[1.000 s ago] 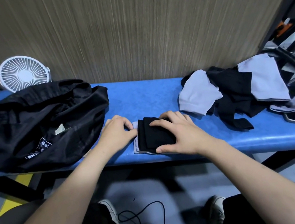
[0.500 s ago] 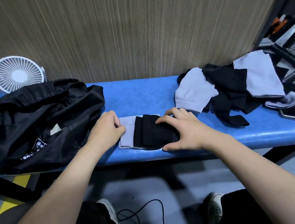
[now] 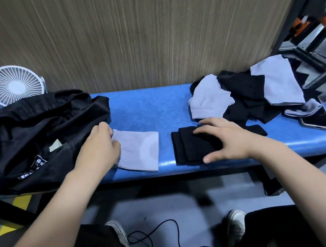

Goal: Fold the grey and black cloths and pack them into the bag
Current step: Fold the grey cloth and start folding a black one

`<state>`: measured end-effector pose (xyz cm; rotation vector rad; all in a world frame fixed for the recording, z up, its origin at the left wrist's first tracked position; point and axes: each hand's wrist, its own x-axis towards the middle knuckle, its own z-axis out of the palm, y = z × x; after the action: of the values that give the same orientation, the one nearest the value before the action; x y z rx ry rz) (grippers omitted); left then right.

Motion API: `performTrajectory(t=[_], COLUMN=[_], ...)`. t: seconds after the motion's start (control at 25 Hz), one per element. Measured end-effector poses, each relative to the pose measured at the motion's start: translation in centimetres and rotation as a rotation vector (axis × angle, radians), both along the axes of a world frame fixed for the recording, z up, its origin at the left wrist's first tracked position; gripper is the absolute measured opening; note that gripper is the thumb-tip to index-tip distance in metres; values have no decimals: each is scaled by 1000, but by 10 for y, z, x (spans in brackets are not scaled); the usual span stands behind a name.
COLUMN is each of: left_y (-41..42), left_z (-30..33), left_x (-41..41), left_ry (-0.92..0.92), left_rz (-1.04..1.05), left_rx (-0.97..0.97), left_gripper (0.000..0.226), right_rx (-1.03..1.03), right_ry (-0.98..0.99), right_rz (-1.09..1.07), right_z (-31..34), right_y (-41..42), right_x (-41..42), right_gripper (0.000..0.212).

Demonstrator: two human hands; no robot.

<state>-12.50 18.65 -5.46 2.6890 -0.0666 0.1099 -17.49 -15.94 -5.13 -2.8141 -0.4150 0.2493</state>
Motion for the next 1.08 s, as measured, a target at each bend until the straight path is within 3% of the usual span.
performTrajectory(t=[0.08,0.16,0.32,0.48,0.84,0.96,1.08], left_y=[-5,-8,-15,-21,-24,-32,-48], left_z=[-1,-1,-15,-33,-28,-14,-2], left_x=[-9,-12,-13,-13,-12,-9,-2], left_ry=[-154,-297,-77,36,35,-56,-164], left_rz=[-30,-201,-594,-556,-488,-456,-455], left_rx=[125,154,244,380,356,267,158], left_gripper=[31,43,71,100,100,88,75], right_rx=[-15,-24,-30,-144,-46,48,-22], right_ry=[-76,-172,-243,-175,-143,-345,-576], right_rz=[5,15,50,66,98,37,-77], right_z=[3,4,-14,-36,-28,-12,-5], right_y=[9,20,39,49,70,51,10], right_x=[-3,-5,-4,-3,8,12,22], right_gripper=[75,76,77,82,77,66,52])
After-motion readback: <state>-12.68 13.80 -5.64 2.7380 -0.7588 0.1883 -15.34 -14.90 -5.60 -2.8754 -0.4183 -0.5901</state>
